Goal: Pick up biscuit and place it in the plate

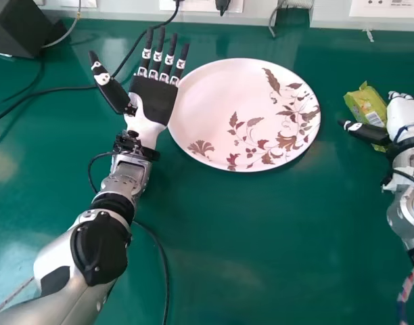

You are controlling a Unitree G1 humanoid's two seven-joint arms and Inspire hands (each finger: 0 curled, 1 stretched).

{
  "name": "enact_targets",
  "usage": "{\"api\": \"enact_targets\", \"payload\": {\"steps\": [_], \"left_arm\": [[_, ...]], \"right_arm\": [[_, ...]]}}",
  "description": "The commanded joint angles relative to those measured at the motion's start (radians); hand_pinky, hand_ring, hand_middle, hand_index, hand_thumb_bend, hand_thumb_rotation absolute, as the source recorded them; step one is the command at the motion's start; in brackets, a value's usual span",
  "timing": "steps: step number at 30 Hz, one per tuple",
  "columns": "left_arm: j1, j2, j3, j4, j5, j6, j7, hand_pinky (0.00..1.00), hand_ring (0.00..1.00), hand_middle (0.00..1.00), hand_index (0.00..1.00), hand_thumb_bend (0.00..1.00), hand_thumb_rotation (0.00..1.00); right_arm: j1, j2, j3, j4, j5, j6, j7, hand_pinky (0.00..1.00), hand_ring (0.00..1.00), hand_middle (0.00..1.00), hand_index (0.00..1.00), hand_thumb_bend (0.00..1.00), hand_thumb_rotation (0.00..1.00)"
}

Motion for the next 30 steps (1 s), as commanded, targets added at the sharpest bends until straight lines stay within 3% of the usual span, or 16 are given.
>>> {"api": "enact_targets", "payload": {"steps": [1,18,30], "left_arm": [[0.011,-0.002,0.0,0.008,-0.004,0.0,-0.005,0.99,0.91,0.94,1.0,0.99,0.5],[0.012,0.0,0.002,0.008,-0.006,0.007,-0.005,0.97,0.9,0.94,1.0,0.97,0.52],[0.013,-0.001,0.001,0.007,-0.009,0.009,-0.011,0.88,0.87,0.92,0.99,0.95,0.56]], "right_arm": [[-0.004,-0.025,0.011,0.006,0.01,-0.004,0.006,0.86,0.88,1.0,1.0,1.0,0.45],[-0.042,-0.077,0.04,0.054,0.098,-0.06,0.102,0.86,0.87,1.0,1.0,1.0,0.44],[-0.17,-0.117,0.138,0.149,0.066,-0.046,0.289,0.84,0.87,1.0,1.0,1.0,0.43]]}}
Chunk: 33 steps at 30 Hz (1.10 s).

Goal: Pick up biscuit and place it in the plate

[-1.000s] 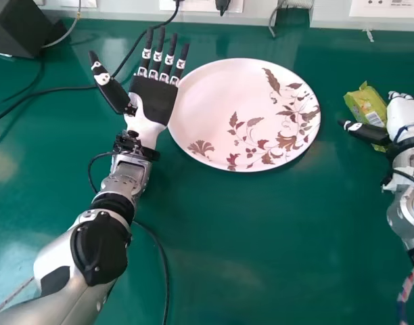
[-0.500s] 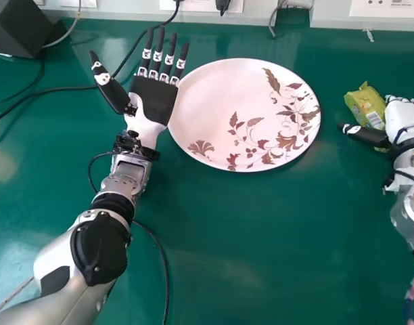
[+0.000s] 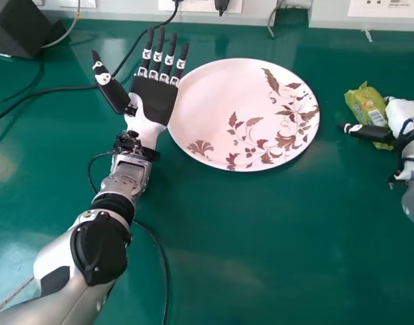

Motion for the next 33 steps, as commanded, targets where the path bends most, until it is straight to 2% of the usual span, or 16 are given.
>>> {"api": "enact_targets", "payload": {"steps": [1,7,12,18,22,23,29,33], "left_arm": [[0.012,-0.001,0.0,0.006,-0.003,-0.002,-0.008,0.87,0.86,0.91,0.99,0.95,0.56],[0.013,0.001,0.002,0.006,-0.006,0.009,-0.019,0.81,0.86,0.91,0.99,0.96,0.55],[0.012,0.003,0.006,0.007,-0.011,0.02,-0.02,0.79,0.85,0.91,0.99,0.96,0.55],[0.009,0.013,0.021,0.011,-0.027,0.074,-0.043,0.76,0.85,0.91,0.99,0.95,0.55],[0.007,0.02,0.028,0.013,-0.041,0.115,-0.047,0.77,0.86,0.91,1.0,0.95,0.55],[0.007,0.021,0.027,0.013,-0.041,0.113,-0.045,0.77,0.86,0.91,1.0,0.94,0.55],[0.007,0.019,0.029,0.011,-0.044,0.092,-0.012,0.79,0.87,0.92,1.0,0.94,0.54],[0.007,0.017,0.039,0.01,-0.057,0.098,-0.007,0.8,0.87,0.93,1.0,0.93,0.54]], "right_arm": [[-0.012,-0.004,0.036,0.034,-0.006,-0.002,0.039,0.84,0.87,1.0,1.0,1.0,0.43],[-0.025,-0.013,0.049,0.054,0.007,-0.008,0.05,0.85,0.89,1.0,1.0,1.0,0.44],[-0.02,-0.021,0.058,0.049,0.007,-0.008,0.053,0.86,0.88,1.0,1.0,0.99,0.41],[-0.013,-0.029,0.059,0.042,0.01,-0.009,0.049,0.83,0.87,1.0,1.0,0.92,0.26],[-0.007,-0.036,0.058,0.033,0.013,-0.009,0.048,0.77,0.83,1.0,1.0,0.92,0.04],[-0.007,-0.037,0.056,0.031,0.014,-0.008,0.048,0.75,0.81,1.0,1.0,0.92,0.02],[-0.007,-0.039,0.05,0.017,0.017,0.004,0.056,0.61,0.64,0.98,1.0,0.93,0.0],[-0.007,-0.044,0.051,0.017,0.019,-0.003,0.053,0.55,0.61,0.95,1.0,0.91,0.0]]}}
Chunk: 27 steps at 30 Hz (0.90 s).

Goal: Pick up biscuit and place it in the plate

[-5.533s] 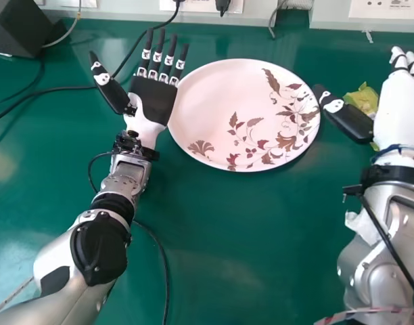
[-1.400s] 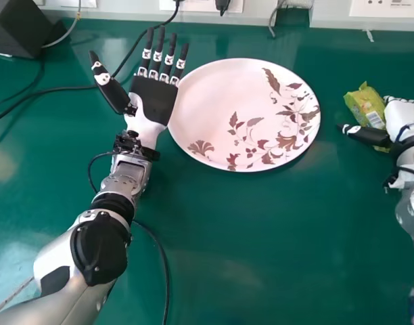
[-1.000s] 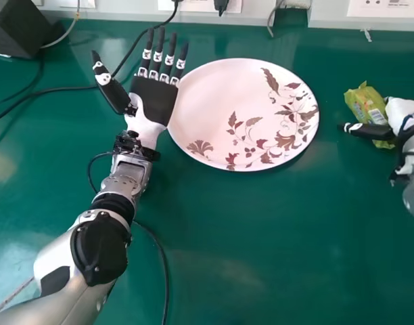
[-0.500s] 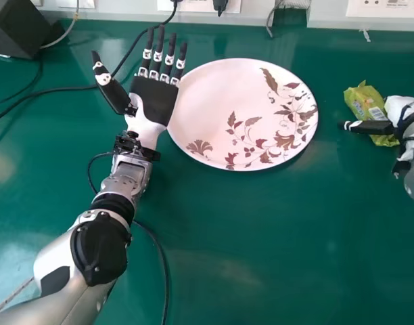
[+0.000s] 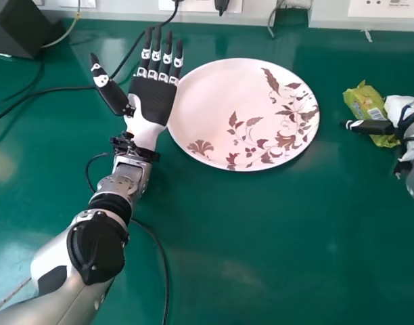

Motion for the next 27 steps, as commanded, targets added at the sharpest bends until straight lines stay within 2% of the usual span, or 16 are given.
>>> {"api": "enact_targets", "payload": {"steps": [1,4,9,10,11,12,14,22,24,27], "left_arm": [[0.007,0.003,0.013,0.004,-0.016,0.004,-0.007,0.8,0.86,0.93,1.0,0.93,0.54],[0.007,0.004,0.027,0.007,-0.033,0.046,-0.012,0.8,0.86,0.93,1.0,0.93,0.56],[0.007,0.009,0.046,0.01,-0.064,0.108,0.008,0.8,0.86,0.93,1.0,0.93,0.56],[0.005,0.007,0.056,0.011,-0.073,0.115,0.023,0.8,0.86,0.93,1.0,0.93,0.55],[0.003,0.005,0.066,0.011,-0.083,0.121,0.033,0.8,0.86,0.93,1.0,0.93,0.55],[0.002,0.002,0.074,0.011,-0.093,0.124,0.044,0.8,0.86,0.92,1.0,0.94,0.54],[0.0,0.0,0.085,0.012,-0.109,0.141,0.06,0.8,0.87,0.93,1.0,0.94,0.54],[0.0,0.006,0.084,0.012,-0.114,0.154,0.051,0.81,0.87,0.93,1.0,0.94,0.54],[0.0,0.007,0.084,0.012,-0.114,0.158,0.051,0.81,0.87,0.93,1.0,0.93,0.54],[0.001,0.008,0.084,0.011,-0.112,0.153,0.06,0.82,0.87,0.93,1.0,0.93,0.53]], "right_arm": [[0.032,-0.009,0.004,-0.006,0.01,0.005,0.018,0.54,0.61,0.94,1.0,0.9,0.0],[0.032,-0.013,0.005,-0.018,0.007,0.009,0.028,0.53,0.59,0.91,0.98,0.86,0.0],[0.033,-0.014,0.003,-0.037,0.008,0.022,0.036,0.51,0.55,0.8,0.89,0.84,0.0],[0.035,-0.014,-0.002,-0.039,0.012,0.021,0.032,0.49,0.51,0.78,0.86,0.66,0.0],[0.038,-0.013,-0.009,-0.042,0.019,0.022,0.025,0.47,0.48,0.75,0.83,0.55,0.0],[0.04,-0.012,-0.015,-0.045,0.023,0.024,0.019,0.46,0.47,0.74,0.82,0.51,0.0],[0.041,-0.012,-0.019,-0.048,0.024,0.03,0.015,0.36,0.46,0.71,0.79,0.43,0.0],[0.048,-0.016,-0.025,-0.066,0.022,0.036,0.013,0.35,0.43,0.53,0.63,0.41,0.0],[0.05,-0.016,-0.027,-0.065,0.024,0.032,0.007,0.35,0.44,0.52,0.56,0.45,0.0],[0.052,-0.016,-0.03,-0.07,0.025,0.029,0.003,0.37,0.44,0.5,0.5,0.47,0.0]]}}
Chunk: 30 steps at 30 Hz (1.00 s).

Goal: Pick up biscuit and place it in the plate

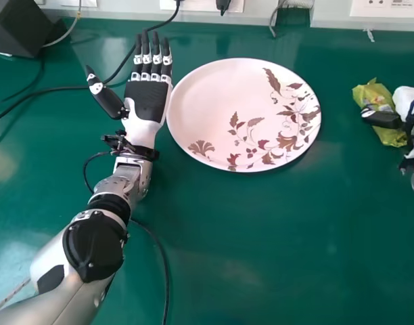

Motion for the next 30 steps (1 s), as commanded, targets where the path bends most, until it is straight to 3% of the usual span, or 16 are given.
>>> {"api": "enact_targets", "payload": {"steps": [1,10,30], "left_arm": [[0.004,0.006,0.001,0.006,0.001,-0.01,0.0,0.81,0.87,0.93,1.0,0.93,0.53],[0.005,0.011,-0.017,0.004,0.02,-0.017,-0.033,0.8,0.86,0.92,1.0,0.93,0.54],[0.001,0.008,-0.025,0.005,0.057,-0.044,-0.046,0.79,0.87,0.93,1.0,0.93,0.54]], "right_arm": [[0.03,-0.002,-0.002,-0.008,0.018,-0.001,0.013,0.38,0.44,0.49,0.48,0.47,0.0],[0.037,-0.006,-0.01,-0.025,0.025,-0.006,0.012,0.37,0.44,0.46,0.38,0.47,0.0],[0.07,-0.033,-0.042,-0.153,0.027,0.021,0.045,0.35,0.44,0.45,0.32,0.46,0.0]]}}
